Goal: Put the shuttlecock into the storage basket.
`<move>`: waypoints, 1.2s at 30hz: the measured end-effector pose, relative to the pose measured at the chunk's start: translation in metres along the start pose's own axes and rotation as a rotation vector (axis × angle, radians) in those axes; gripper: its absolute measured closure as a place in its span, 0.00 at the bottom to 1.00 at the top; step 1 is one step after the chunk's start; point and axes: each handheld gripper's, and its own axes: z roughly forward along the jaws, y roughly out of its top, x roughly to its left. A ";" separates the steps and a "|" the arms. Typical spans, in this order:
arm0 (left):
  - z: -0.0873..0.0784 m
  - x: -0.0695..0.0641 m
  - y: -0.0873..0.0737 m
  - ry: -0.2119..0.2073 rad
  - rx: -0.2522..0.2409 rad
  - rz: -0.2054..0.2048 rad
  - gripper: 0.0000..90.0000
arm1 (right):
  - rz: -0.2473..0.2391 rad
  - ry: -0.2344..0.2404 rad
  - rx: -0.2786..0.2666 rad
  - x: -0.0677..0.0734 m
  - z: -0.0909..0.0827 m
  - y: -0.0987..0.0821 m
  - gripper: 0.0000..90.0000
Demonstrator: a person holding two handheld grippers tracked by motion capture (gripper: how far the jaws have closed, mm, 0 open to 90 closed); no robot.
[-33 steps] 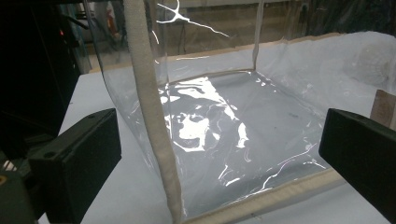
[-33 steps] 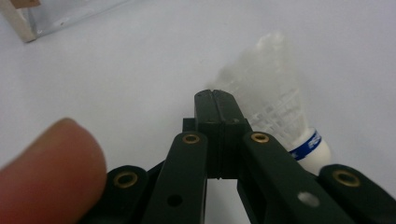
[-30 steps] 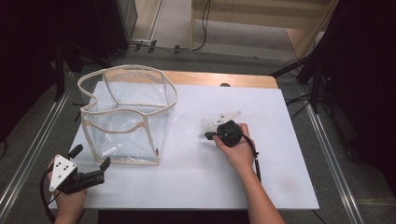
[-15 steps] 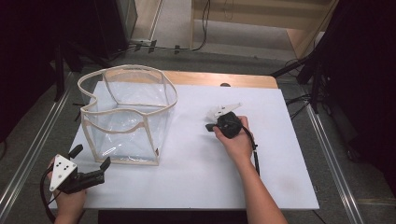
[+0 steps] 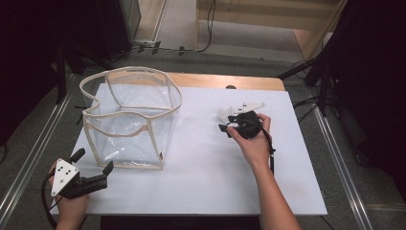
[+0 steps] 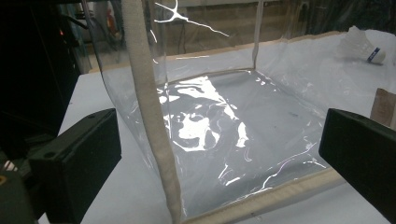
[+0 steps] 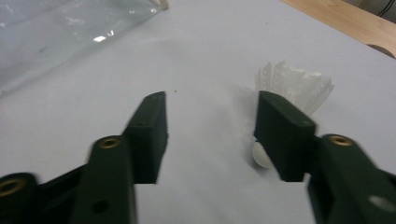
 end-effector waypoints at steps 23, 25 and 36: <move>0.000 0.000 0.000 -0.001 -0.001 -0.006 0.00 | 0.129 -0.090 0.136 -0.021 0.019 0.002 0.00; 0.000 0.000 0.000 0.000 -0.001 -0.005 0.00 | 0.140 -0.090 0.145 -0.024 0.023 0.001 0.00; 0.000 0.000 0.000 0.000 -0.001 -0.004 0.00 | 0.194 -0.144 0.235 -0.032 0.040 -0.005 0.10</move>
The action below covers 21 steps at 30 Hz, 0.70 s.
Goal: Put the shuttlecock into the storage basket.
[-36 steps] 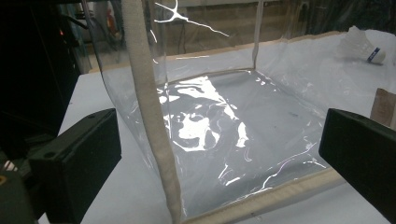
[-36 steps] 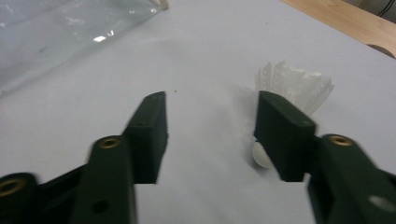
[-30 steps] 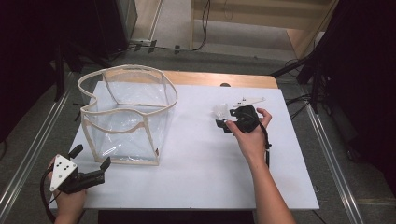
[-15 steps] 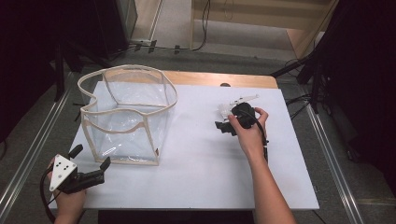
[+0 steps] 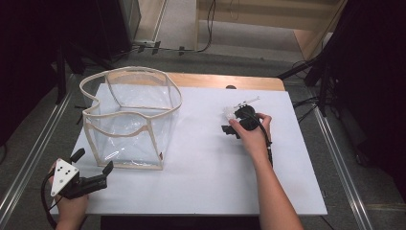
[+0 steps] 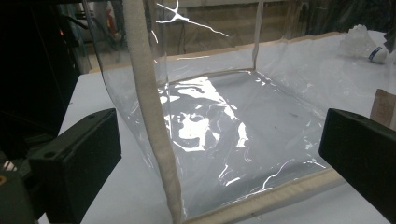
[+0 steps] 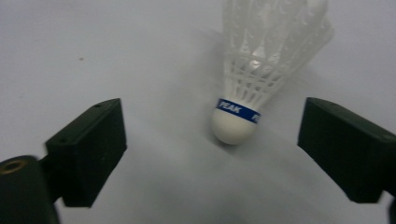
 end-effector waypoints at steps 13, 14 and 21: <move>0.000 0.000 0.000 -0.001 -0.001 -0.001 0.00 | 0.194 -0.028 0.000 -0.008 0.008 0.001 0.45; 0.000 0.000 0.000 -0.001 -0.001 -0.002 0.00 | 0.199 -0.022 -0.001 -0.008 0.008 0.001 0.47; 0.000 0.000 0.000 0.000 -0.001 0.000 0.00 | 0.221 -0.032 0.026 -0.005 0.012 0.003 0.56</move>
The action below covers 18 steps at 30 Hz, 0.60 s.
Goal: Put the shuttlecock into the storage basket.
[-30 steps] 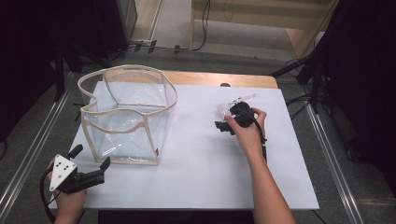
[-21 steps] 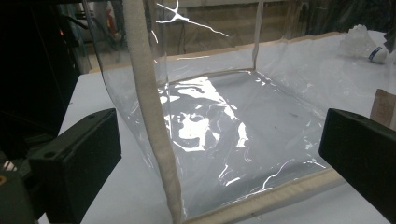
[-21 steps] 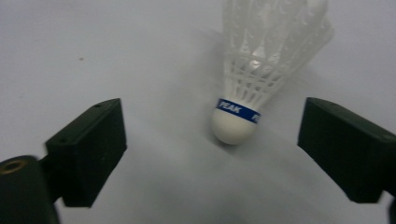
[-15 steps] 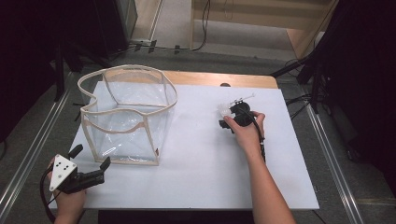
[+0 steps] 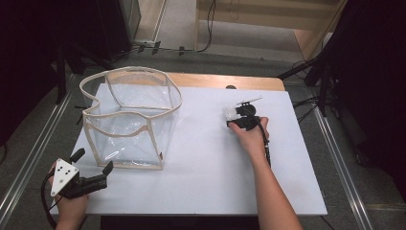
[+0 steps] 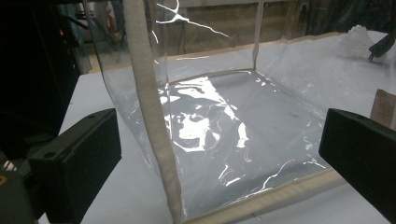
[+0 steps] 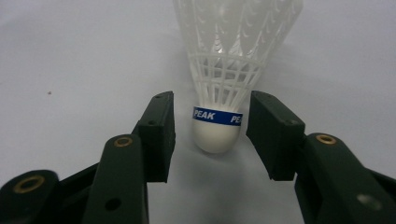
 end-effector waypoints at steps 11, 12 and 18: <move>0.000 0.000 0.000 0.000 -0.001 -0.001 0.00 | -0.007 0.015 0.026 0.002 0.007 0.000 0.69; 0.000 0.000 0.000 -0.001 0.000 -0.001 0.00 | -0.019 0.012 0.023 0.003 0.006 0.000 0.69; 0.000 0.000 0.000 -0.001 -0.001 -0.002 0.00 | -0.043 0.025 -0.021 0.008 -0.003 0.002 0.69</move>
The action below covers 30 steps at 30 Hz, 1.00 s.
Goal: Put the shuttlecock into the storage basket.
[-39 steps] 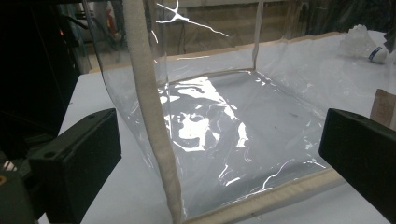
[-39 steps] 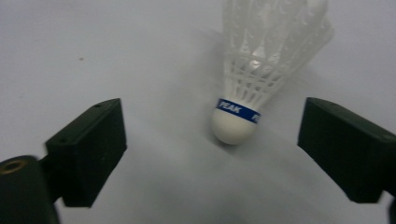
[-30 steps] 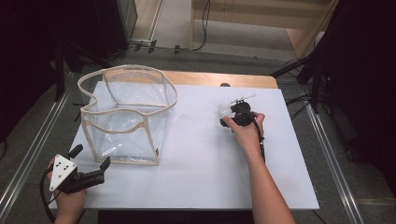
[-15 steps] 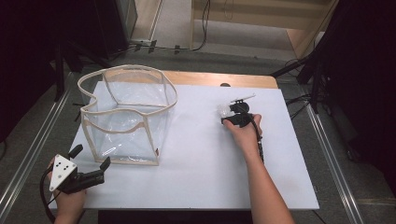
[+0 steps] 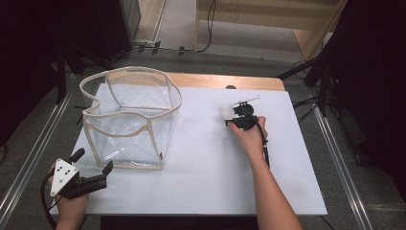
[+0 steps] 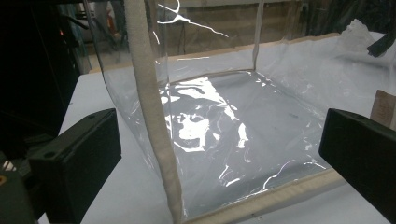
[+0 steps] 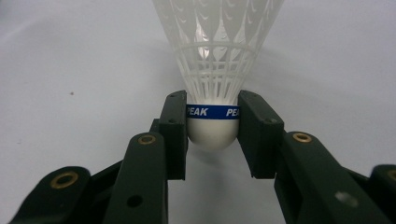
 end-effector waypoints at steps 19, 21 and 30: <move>0.000 0.000 0.000 0.000 0.000 0.000 0.00 | -0.075 0.041 -0.068 0.023 -0.019 0.012 0.70; 0.000 0.000 0.000 -0.001 0.000 0.000 0.00 | -0.079 0.049 -0.076 0.024 -0.020 0.013 0.70; 0.000 0.000 0.000 0.000 0.001 0.001 0.00 | -0.102 0.066 -0.101 0.033 -0.027 0.017 0.70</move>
